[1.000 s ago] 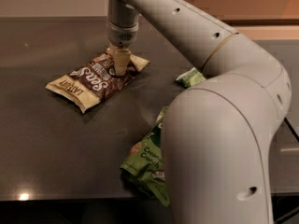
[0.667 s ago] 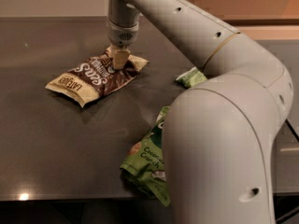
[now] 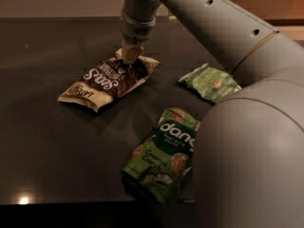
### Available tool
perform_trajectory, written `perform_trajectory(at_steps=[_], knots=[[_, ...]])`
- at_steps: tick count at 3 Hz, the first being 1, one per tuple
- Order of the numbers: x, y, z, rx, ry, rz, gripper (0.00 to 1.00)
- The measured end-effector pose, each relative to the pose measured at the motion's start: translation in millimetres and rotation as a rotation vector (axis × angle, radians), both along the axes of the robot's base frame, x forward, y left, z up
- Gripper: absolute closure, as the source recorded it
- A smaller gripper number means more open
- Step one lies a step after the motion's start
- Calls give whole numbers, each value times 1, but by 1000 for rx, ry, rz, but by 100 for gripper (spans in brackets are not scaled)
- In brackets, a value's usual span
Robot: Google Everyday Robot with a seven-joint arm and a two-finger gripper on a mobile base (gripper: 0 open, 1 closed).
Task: Move brown chip bag near green rice chip bag
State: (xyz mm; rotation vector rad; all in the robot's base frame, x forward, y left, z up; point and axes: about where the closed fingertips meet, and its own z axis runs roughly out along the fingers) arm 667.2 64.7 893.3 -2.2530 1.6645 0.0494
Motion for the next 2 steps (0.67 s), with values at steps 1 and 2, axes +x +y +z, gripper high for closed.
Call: perform_trajectory(at_steps=[1,2], knots=[[-17,-20,14,29,-9,6,100],[-44,-44,27,58,-2,29,100]])
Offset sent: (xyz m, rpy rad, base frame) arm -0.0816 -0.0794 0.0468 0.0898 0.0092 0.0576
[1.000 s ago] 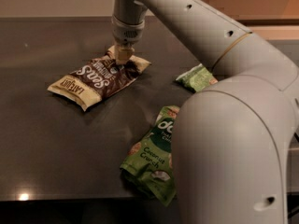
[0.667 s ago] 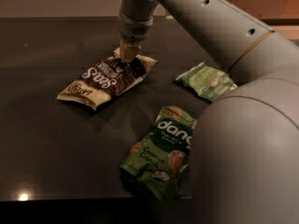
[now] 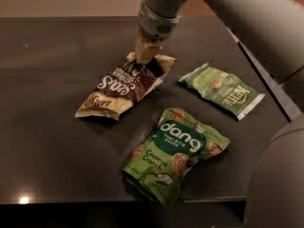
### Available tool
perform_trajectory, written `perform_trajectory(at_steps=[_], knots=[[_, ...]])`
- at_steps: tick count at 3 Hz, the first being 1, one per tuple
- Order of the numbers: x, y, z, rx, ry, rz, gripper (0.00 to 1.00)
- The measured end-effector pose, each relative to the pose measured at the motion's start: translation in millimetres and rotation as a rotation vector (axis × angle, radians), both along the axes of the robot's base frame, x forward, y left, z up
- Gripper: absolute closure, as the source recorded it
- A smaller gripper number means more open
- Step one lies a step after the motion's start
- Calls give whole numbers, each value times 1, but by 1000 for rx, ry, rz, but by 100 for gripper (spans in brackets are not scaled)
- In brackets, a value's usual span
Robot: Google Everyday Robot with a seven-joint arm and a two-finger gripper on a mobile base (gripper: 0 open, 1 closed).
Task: Move brown chip bag near green rice chip bag
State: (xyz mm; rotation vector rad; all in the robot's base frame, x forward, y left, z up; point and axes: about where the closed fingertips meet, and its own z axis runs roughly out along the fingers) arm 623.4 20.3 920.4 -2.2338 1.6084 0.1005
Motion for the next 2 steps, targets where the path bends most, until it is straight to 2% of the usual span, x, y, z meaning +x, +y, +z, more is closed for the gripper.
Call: perform_trajectory(at_steps=[1,2], knots=[[-33,-17,16,42,0,22,100],[-68,-23,33,94,-3,46,100]])
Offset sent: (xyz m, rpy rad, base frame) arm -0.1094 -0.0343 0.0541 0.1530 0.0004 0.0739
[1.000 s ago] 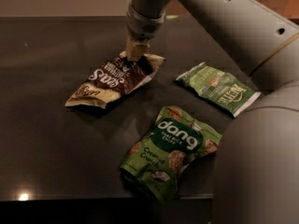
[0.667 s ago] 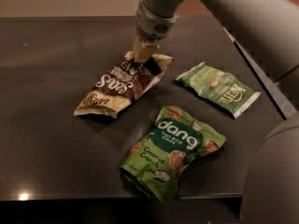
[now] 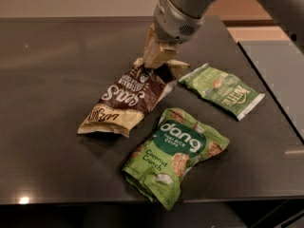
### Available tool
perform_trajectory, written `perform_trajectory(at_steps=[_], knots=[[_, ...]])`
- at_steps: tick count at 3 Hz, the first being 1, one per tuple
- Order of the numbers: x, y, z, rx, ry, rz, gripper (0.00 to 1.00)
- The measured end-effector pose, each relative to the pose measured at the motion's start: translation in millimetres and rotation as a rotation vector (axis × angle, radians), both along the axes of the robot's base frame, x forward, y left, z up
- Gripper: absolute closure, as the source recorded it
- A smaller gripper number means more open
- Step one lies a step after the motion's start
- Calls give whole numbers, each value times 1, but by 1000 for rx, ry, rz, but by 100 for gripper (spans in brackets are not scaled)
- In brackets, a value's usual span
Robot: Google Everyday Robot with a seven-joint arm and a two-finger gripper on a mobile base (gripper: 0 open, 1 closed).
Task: Move brown chip bag near green rice chip bag
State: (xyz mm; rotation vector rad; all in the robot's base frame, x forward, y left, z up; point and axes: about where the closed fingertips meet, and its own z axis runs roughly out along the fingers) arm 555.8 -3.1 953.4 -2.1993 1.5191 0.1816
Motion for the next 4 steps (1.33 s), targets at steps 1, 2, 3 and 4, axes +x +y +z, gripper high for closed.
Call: perform_trajectory(at_steps=[1,2,3,4], knots=[[-24,-1,15,49,0,4,82],[-44,-1,24,86,10,6,58],[-57,-1,30,121,29,4,35],[-57,1,31,121,26,6,12]])
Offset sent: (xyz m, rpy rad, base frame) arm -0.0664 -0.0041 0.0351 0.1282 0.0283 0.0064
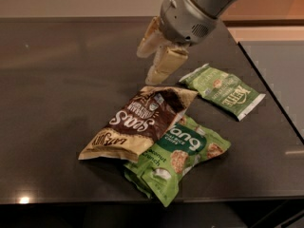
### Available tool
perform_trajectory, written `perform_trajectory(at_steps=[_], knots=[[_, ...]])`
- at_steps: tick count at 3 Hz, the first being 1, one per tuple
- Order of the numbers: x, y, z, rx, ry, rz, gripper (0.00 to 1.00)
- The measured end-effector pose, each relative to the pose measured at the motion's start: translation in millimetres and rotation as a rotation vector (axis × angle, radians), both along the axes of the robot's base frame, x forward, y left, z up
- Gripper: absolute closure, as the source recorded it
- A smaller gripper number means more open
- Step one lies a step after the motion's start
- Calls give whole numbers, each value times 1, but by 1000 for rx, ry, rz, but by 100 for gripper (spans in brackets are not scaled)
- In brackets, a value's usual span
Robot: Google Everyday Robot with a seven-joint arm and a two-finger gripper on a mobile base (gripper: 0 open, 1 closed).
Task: Move brown chip bag near green rice chip bag
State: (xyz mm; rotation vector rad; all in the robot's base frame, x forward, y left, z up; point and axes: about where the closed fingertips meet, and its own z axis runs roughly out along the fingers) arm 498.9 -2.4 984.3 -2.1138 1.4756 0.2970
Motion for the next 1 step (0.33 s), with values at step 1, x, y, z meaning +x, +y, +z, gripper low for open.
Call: perform_trajectory(at_steps=[1], knots=[[-1,1,1,0,-3,1,0]])
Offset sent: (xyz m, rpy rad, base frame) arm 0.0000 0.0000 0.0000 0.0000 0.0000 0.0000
